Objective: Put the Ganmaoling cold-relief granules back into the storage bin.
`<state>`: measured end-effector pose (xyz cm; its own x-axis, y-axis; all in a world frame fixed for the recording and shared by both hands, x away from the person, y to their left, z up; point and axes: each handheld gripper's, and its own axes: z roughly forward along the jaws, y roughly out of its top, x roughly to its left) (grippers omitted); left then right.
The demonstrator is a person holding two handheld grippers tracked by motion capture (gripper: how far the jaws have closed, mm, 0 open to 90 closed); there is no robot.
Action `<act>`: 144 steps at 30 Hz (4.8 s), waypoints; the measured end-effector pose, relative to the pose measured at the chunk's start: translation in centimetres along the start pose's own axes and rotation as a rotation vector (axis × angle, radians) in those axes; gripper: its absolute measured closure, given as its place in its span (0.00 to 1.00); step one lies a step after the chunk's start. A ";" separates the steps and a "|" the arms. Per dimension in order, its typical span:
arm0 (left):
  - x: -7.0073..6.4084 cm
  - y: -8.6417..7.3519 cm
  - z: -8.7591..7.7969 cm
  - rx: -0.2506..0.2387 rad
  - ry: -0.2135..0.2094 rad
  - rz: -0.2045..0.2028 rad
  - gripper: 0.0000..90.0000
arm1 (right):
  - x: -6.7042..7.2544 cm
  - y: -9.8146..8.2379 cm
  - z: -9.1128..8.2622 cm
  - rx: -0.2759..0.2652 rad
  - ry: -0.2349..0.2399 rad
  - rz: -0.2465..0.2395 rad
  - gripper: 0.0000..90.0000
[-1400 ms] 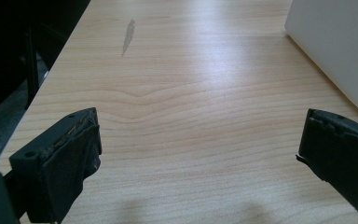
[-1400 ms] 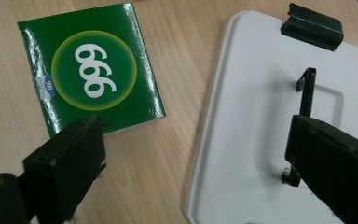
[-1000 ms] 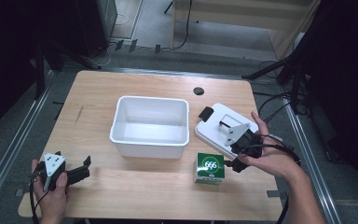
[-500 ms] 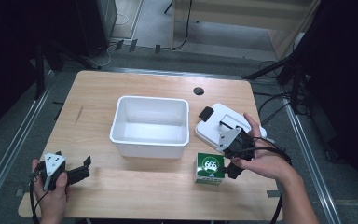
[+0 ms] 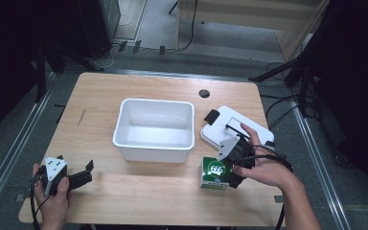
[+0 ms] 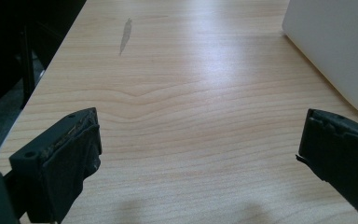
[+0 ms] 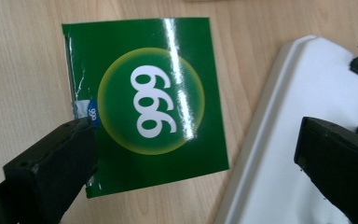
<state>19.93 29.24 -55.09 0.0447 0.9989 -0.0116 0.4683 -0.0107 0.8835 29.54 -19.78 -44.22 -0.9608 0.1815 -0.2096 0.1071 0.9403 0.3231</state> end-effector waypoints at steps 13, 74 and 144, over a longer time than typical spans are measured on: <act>0.0 0.0 0.0 0.008 -0.002 0.008 0.00 | 0.5 0.3 0.8 0.022 0.098 -0.030 0.00; 0.0 0.0 0.0 0.006 -0.003 0.007 0.00 | 0.8 0.6 2.3 0.124 0.151 -0.106 0.18; -0.2 0.0 0.0 -0.004 -0.001 0.016 0.00 | -4.8 5.7 -7.2 0.043 0.090 -0.079 0.18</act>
<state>19.89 29.07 -55.10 0.0526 0.9986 0.0022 0.4640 -0.0263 0.8855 32.95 -17.40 -34.69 -0.9855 0.0814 -0.1488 0.0390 0.9626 0.2682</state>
